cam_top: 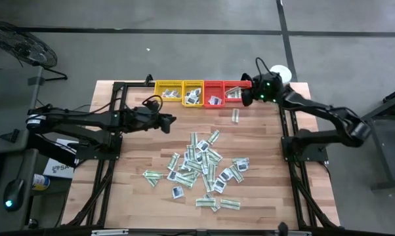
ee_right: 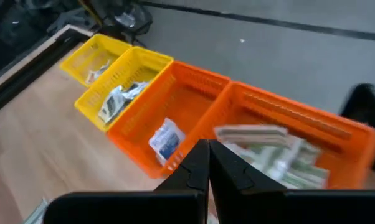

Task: Pick & Place First Aid Supplies
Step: Put the green pad into the right orange bin

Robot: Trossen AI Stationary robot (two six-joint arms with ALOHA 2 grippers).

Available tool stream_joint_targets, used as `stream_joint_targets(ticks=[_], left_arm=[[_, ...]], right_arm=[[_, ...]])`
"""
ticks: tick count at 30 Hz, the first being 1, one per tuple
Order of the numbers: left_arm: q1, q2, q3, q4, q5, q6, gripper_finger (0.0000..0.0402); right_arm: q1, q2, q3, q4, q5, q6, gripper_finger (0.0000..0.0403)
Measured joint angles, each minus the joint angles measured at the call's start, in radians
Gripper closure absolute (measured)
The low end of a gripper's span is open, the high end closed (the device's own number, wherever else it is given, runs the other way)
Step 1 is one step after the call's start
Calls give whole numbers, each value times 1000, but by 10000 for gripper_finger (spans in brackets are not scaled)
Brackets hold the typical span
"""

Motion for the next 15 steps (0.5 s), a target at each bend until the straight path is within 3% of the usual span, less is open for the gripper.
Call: stream_joint_targets(ticks=[6,11,15], left_arm=[[0,40,0,-2,0,-37,241],[0,69,0,-1,32,-57,241],[0,72,0,12,33,-58,241]], right_arm=[[10,98,33,-2,-136,-64,403],[39,96,39,-76,-264,-293,401],[89,96,39,-232,-252,-496,372]])
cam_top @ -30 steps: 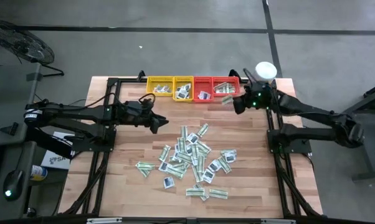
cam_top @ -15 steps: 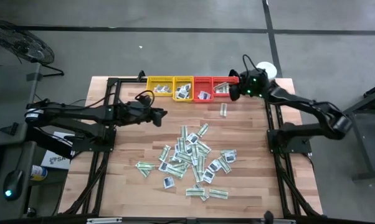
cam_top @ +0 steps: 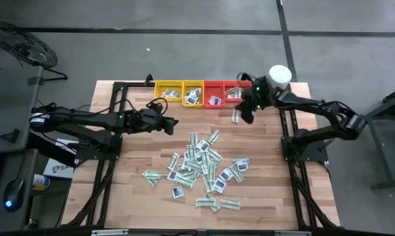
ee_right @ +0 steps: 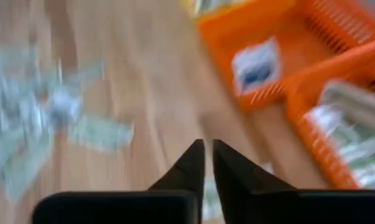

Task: Pick & Place First Aid Supplies
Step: Put the green pad into the right orange bin

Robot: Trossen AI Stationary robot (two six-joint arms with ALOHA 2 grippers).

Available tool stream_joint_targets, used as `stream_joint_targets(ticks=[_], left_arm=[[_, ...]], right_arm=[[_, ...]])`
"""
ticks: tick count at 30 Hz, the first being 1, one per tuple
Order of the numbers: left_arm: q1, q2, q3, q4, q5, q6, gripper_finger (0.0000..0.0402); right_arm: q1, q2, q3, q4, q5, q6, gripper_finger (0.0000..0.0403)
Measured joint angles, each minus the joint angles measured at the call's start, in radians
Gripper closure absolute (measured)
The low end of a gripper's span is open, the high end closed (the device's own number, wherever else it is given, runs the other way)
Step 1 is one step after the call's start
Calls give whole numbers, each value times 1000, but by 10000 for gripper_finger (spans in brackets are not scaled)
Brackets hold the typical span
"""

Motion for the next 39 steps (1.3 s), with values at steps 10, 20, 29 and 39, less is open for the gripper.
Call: stream_joint_targets(ticks=[10,20,29,39], left_arm=[[0,0,0,1,0,3,241],[0,0,0,1,0,14,241],[0,0,0,1,0,14,241],[0,0,0,1,1,15,241]], right_arm=[[176,1,0,-152,303,-400,231],[203,156,-1,-103,331,-411,230],[201,273,-1,-27,326,-311,232],[201,293,0,-24,293,-211,330]])
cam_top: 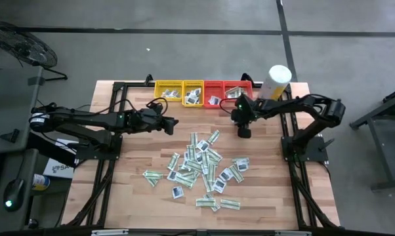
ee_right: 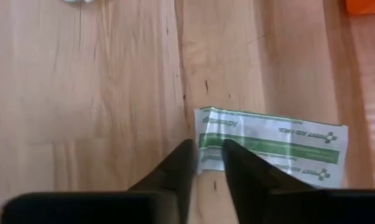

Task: Pick & Place First Aid Supplies
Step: Put the green pad into the right orange bin

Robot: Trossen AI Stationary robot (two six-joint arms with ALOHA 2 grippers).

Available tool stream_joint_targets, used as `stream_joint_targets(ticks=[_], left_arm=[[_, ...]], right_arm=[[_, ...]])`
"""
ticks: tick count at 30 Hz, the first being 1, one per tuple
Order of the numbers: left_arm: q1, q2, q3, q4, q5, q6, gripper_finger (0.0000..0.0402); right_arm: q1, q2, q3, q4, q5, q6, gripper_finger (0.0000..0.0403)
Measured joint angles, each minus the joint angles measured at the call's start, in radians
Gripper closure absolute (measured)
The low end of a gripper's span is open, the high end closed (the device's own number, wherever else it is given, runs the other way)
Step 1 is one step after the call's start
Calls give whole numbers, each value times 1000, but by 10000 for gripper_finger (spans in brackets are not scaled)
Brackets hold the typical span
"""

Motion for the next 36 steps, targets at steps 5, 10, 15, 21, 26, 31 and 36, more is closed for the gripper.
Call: stream_joint_targets(ticks=[5,10,15,21,26,31,36], left_arm=[[0,0,0,0,7,0,241],[0,0,0,0,24,0,241],[0,0,0,0,23,-3,241],[0,0,0,1,23,-3,241],[0,0,0,1,23,-5,241],[0,0,0,1,23,-15,241],[0,0,0,1,33,-15,241]], right_arm=[[0,-12,0,-19,-14,78,396],[10,-101,66,-201,-7,141,400],[-4,-197,224,-307,57,129,401],[-121,-173,417,-287,184,332,402],[-226,-81,482,-254,122,538,402],[-259,22,479,-229,81,620,402],[-260,90,479,-211,134,649,402]])
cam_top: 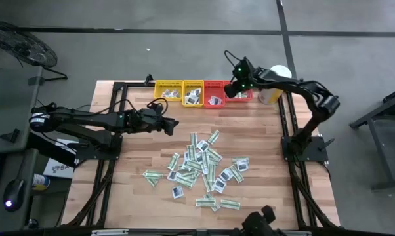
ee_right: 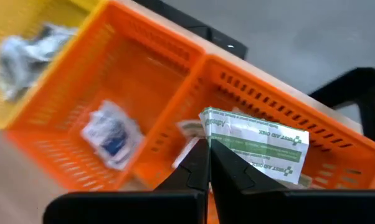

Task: Pick & Place First Aid Supplies
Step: Put the green pad into the right orange bin

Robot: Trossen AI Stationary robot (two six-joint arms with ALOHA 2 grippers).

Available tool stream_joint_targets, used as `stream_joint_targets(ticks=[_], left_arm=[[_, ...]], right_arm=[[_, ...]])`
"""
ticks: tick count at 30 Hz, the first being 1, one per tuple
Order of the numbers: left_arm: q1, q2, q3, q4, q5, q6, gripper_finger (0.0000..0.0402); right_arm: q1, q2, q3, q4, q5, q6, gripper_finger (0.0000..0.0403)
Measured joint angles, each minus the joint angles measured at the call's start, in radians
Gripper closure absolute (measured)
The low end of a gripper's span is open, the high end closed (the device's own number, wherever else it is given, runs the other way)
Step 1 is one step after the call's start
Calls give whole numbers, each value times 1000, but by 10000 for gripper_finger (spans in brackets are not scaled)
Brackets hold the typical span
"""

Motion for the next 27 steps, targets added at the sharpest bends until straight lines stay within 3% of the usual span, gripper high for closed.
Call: stream_joint_targets(ticks=[3,10,21,27], left_arm=[[0,0,0,0,21,0,241],[0,0,0,0,45,3,241],[0,0,0,0,122,30,241],[0,0,0,-1,159,58,241]], right_arm=[[0,15,0,26,46,10,402],[0,20,0,21,42,2,387],[8,-15,0,-4,-40,20,272],[62,-77,1,-40,-152,6,246]])
